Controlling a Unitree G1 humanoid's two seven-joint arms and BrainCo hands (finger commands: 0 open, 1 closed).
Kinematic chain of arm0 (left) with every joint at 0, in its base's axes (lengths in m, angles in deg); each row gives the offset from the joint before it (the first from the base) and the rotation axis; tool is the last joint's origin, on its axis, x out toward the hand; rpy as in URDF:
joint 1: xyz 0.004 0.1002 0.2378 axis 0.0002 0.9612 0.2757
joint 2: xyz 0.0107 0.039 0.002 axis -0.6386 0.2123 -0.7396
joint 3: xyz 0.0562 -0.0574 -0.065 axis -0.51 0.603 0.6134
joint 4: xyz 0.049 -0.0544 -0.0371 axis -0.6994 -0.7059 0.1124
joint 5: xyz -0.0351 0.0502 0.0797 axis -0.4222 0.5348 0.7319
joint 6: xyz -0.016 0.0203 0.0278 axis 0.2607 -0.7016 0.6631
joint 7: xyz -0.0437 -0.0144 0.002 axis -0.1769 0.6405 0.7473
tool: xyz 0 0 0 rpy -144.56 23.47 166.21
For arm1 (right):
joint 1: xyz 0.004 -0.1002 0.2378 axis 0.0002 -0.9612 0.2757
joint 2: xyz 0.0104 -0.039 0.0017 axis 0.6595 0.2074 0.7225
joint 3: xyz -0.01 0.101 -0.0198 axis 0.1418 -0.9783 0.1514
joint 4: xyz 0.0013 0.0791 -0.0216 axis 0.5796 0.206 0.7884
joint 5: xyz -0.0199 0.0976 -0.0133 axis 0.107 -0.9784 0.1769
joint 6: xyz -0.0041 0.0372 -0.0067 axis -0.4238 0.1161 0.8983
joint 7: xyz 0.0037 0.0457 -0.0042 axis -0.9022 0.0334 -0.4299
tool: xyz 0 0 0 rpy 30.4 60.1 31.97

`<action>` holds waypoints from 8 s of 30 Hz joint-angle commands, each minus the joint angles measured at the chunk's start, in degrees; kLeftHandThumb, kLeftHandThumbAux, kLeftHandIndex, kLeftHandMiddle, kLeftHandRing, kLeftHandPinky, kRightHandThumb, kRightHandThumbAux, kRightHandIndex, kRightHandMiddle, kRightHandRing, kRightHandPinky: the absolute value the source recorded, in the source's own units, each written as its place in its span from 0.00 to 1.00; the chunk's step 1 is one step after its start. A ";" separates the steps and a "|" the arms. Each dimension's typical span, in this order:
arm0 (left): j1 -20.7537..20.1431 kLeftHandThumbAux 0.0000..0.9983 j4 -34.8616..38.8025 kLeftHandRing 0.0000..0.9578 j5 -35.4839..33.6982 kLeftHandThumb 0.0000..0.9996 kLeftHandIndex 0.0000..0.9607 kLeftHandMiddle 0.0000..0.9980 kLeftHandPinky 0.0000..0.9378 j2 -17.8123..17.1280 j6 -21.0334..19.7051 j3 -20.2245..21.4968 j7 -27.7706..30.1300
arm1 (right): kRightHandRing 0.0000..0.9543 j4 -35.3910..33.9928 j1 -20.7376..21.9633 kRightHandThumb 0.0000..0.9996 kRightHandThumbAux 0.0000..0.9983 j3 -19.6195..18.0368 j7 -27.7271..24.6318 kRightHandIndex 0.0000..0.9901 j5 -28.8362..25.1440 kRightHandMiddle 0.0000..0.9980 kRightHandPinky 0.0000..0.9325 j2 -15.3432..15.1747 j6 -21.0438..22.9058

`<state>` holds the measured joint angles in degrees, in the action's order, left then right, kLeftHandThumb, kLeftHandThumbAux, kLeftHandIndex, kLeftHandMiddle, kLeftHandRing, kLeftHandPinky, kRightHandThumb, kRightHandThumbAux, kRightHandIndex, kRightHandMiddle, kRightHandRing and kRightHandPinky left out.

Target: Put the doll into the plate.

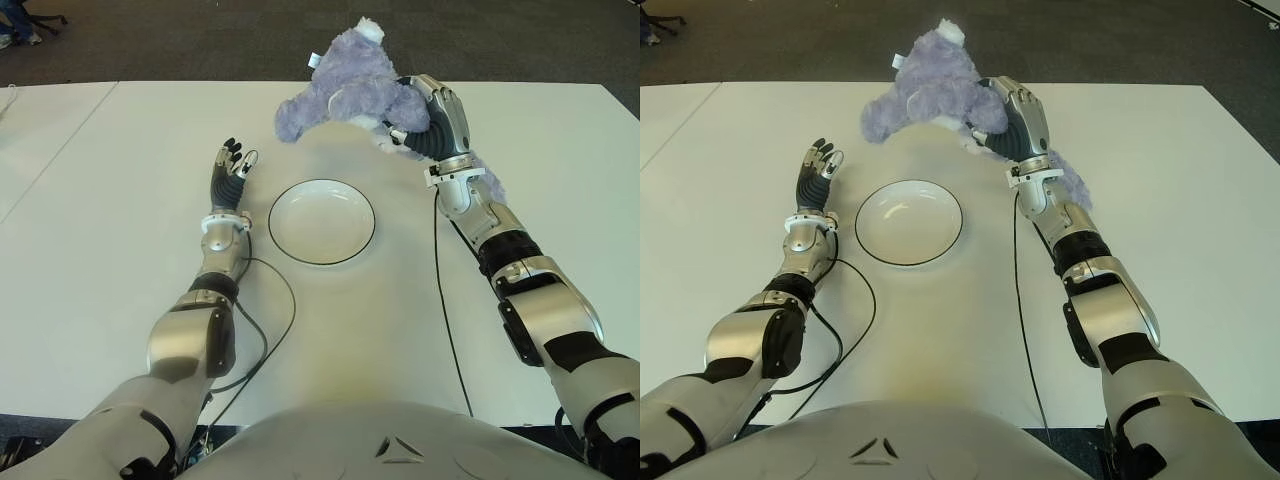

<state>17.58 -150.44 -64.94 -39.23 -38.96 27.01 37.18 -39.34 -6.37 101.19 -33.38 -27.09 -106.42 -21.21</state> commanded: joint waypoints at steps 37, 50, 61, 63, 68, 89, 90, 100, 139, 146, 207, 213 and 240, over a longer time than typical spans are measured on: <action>11.10 0.44 -7.89 0.16 -0.56 0.00 0.14 0.18 0.07 5.11 -7.65 0.67 -1.41 | 0.93 -39.19 -18.08 0.42 0.73 -0.89 -12.74 0.77 -0.26 0.88 0.95 -2.56 -5.78; 10.85 0.44 -7.94 0.18 0.24 0.00 0.15 0.19 0.18 4.90 -7.96 0.00 -2.00 | 0.92 -45.05 -22.08 0.39 0.78 -1.20 -18.80 0.76 -0.96 0.88 0.94 -2.24 -6.02; 10.80 0.45 -7.96 0.14 0.20 0.00 0.11 0.14 0.15 5.10 -7.86 -0.02 -1.95 | 0.93 -43.00 -25.67 0.43 0.77 0.65 -21.83 0.76 0.28 0.89 0.96 -1.32 -5.50; 10.82 0.45 -7.94 0.13 0.26 0.00 0.11 0.14 0.15 5.13 -7.71 -0.07 -2.06 | 0.94 -42.48 -26.14 0.43 0.76 0.72 -22.61 0.78 0.47 0.91 0.97 -1.24 -4.55; 10.76 0.46 -7.95 0.13 0.26 0.00 0.10 0.14 0.11 5.29 -7.86 -0.11 -1.99 | 0.95 -27.33 -23.61 0.43 0.74 1.92 -17.80 0.80 3.63 0.93 0.97 -0.70 -6.54; 11.15 0.43 -7.85 0.14 0.00 0.00 0.10 0.15 0.09 6.03 -7.22 0.08 -1.64 | 0.94 -4.36 -17.87 0.48 0.68 7.06 -3.26 0.80 11.06 0.92 0.97 1.58 -5.92; 11.12 0.43 -7.85 0.14 0.06 0.00 0.10 0.15 0.09 6.03 -7.34 0.01 -1.73 | 0.94 -4.04 -17.82 0.48 0.68 7.26 -3.24 0.80 11.13 0.92 0.97 1.59 -5.72; 11.06 0.43 -7.81 0.15 0.11 0.00 0.10 0.16 0.11 6.13 -7.32 -0.09 -1.76 | 0.94 -0.75 -18.03 0.48 0.68 9.37 -4.55 0.80 10.88 0.92 0.96 1.51 -4.66; 10.81 0.46 -7.84 0.14 -0.41 0.00 0.09 0.15 0.12 6.43 -7.90 0.52 -1.54 | 0.92 3.25 -15.40 0.50 0.68 8.15 -7.48 0.79 5.45 0.90 0.95 2.27 -3.73; 10.68 0.44 -7.85 0.15 -0.46 0.00 0.09 0.15 0.13 6.51 -8.06 0.54 -1.40 | 0.86 8.79 -12.19 0.45 0.63 7.96 -6.50 0.63 4.60 0.81 0.88 3.27 -5.46; 10.59 0.44 -7.83 0.16 -0.17 0.00 0.10 0.17 0.13 6.78 -7.98 0.20 -1.85 | 0.00 17.74 -7.86 0.04 0.24 10.80 -5.56 0.00 3.96 0.00 0.00 4.41 -0.66; 10.58 0.43 -7.83 0.15 0.27 0.00 0.10 0.15 0.12 6.80 -7.72 -0.17 -2.32 | 0.00 18.54 -7.65 0.04 0.24 10.63 -4.08 0.00 3.91 0.00 0.00 4.77 -0.34; 10.50 0.44 -7.85 0.15 -0.27 0.00 0.10 0.16 0.12 6.86 -7.94 0.21 -1.77 | 0.00 20.67 -6.42 0.05 0.25 10.69 -2.74 0.00 3.98 0.00 0.00 5.51 0.27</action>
<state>17.53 -150.51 -65.06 -37.24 -39.04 27.26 35.67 -21.65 -10.15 110.15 -34.00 -24.68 -102.36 -24.12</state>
